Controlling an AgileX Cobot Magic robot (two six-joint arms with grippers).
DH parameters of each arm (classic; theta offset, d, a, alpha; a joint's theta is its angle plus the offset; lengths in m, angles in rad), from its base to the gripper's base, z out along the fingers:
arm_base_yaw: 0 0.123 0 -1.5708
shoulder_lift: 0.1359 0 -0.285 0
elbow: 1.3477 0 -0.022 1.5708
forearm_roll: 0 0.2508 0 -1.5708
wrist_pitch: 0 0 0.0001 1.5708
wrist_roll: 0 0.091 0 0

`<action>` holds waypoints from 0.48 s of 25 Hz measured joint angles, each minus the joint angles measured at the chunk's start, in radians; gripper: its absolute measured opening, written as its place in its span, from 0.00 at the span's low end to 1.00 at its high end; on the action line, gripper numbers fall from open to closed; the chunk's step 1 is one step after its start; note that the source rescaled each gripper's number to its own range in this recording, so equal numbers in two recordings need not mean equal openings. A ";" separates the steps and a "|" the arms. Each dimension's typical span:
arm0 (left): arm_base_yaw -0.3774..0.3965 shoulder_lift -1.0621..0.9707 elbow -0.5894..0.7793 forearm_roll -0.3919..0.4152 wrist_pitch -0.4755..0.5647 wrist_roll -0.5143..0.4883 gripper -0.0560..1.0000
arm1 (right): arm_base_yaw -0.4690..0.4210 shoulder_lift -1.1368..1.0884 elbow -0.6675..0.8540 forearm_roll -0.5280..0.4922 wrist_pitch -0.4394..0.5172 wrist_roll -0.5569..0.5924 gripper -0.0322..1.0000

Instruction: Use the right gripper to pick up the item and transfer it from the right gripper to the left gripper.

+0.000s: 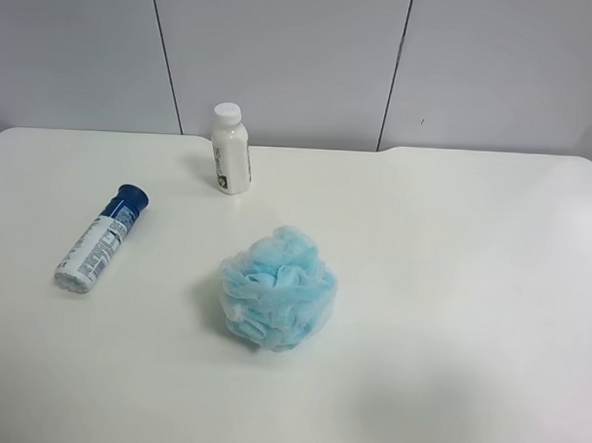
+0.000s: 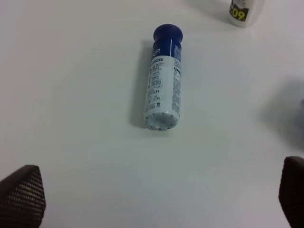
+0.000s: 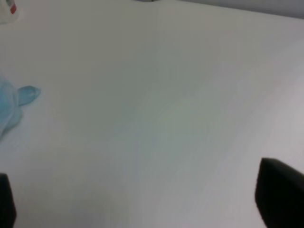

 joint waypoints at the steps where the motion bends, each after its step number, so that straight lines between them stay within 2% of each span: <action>1: 0.000 0.000 0.000 0.000 0.000 0.000 1.00 | 0.000 0.000 0.000 0.000 0.000 0.000 1.00; 12: 0.000 0.000 0.000 -0.002 0.000 0.000 1.00 | -0.005 0.000 0.000 0.000 0.000 0.000 1.00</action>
